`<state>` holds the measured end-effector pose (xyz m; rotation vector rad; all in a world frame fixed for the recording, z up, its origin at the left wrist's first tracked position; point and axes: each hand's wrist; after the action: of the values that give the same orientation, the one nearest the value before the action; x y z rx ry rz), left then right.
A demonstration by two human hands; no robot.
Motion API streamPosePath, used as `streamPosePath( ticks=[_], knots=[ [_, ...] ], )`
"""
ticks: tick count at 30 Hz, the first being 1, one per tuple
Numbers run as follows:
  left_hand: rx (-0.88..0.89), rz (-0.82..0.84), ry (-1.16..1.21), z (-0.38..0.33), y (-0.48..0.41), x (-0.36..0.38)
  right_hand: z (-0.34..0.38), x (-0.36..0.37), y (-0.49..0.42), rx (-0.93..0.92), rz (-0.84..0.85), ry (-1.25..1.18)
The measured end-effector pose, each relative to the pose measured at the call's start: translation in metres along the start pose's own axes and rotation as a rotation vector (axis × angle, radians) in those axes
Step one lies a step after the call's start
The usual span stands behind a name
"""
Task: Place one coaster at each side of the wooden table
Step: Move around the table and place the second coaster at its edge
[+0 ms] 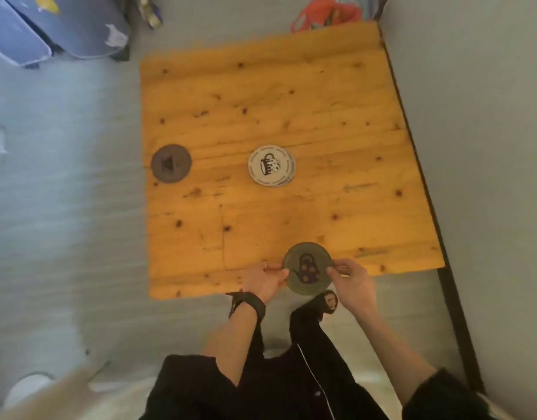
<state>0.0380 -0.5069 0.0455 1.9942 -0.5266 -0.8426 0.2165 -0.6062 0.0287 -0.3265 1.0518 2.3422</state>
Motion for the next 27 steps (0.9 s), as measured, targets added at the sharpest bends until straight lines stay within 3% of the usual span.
streamPosePath(
  ticks=[8, 13, 15, 20, 27],
  knots=[
    [-0.039, -0.217, -0.058, 0.006, 0.002, 0.008, 0.005, 0.0, -0.023, -0.073, 0.127, 0.09],
    [-0.039, -0.259, -0.051, 0.0, -0.002, 0.003, 0.013, 0.001, -0.02, -0.112, 0.087, 0.088],
    [-0.084, -0.245, -0.104, 0.05, -0.064, 0.045, -0.057, 0.043, -0.054, -0.034, 0.081, 0.114],
    [-0.027, -0.323, 0.008, 0.032, -0.074, 0.027, -0.029, 0.044, -0.064, -0.153, 0.018, 0.047],
    [0.062, -0.362, -0.013, 0.037, -0.074, 0.016, -0.019, 0.054, -0.06, -0.17, 0.011, 0.03]
  ],
)
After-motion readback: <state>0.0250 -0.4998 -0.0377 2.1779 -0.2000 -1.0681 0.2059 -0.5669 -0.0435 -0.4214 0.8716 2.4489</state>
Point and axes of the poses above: each hand's wrist, its own y-axis away from the middle knuckle, its own x-axis out of the palm, z = x × y, and after that the axes turned 14 degrees about -y, right-handed
